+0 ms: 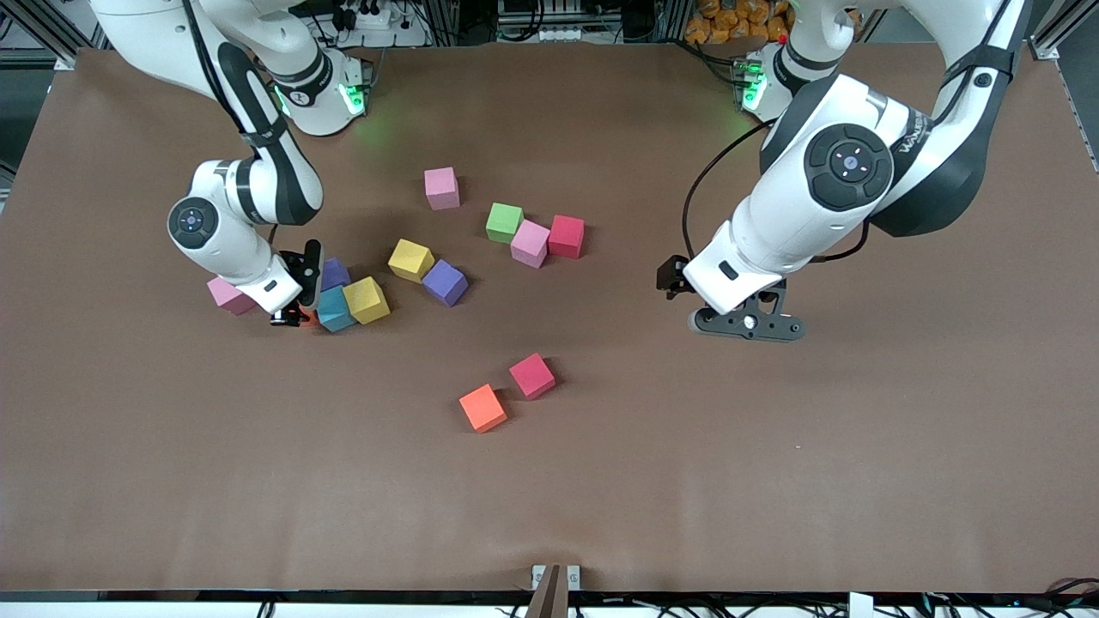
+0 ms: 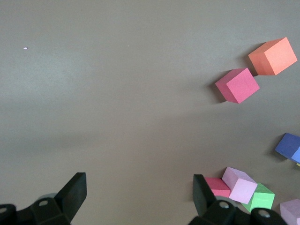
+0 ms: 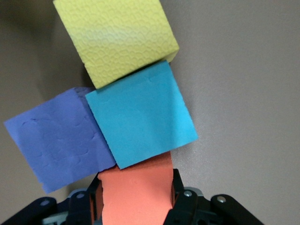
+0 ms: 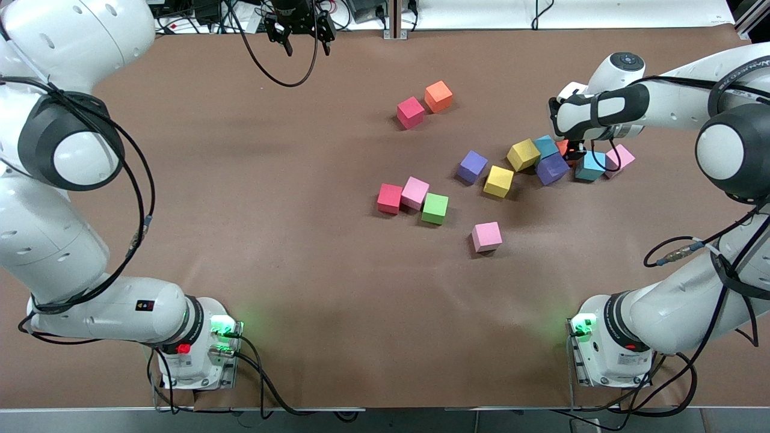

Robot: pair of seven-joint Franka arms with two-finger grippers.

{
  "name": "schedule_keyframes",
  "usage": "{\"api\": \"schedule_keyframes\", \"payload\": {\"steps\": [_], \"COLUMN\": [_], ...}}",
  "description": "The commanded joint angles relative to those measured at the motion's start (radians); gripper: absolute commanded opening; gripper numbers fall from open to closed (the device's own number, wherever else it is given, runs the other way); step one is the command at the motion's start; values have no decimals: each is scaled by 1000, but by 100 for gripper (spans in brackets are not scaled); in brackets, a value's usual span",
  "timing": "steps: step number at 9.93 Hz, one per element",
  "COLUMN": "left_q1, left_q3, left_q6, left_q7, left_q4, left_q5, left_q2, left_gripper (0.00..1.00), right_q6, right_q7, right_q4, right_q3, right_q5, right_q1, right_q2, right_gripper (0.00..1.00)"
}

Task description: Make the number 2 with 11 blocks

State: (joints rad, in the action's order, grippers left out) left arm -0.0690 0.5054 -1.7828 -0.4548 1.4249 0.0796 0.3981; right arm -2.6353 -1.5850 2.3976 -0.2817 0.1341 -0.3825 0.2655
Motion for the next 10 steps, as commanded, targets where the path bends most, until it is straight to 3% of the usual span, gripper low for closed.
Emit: {"api": "schedule_keyframes", "payload": {"steps": [1, 6, 10], "left_q1": [3, 5, 5], "left_q3": [4, 4, 4], "left_q6": [-10, -10, -13], "left_q7": [15, 15, 15], "left_q4": [6, 6, 9], "left_q5": [12, 12, 12], "left_q2": [-4, -2, 2], "left_gripper": [100, 100, 100], "right_q6": [21, 358, 399], "right_q7": [-29, 121, 330], "right_q4": [-9, -190, -202], "right_q3": [-1, -2, 25], "right_q5": [47, 67, 65], "right_q1": [-6, -62, -165], "right_q2": [-28, -74, -120], "right_gripper": [0, 0, 0]}}
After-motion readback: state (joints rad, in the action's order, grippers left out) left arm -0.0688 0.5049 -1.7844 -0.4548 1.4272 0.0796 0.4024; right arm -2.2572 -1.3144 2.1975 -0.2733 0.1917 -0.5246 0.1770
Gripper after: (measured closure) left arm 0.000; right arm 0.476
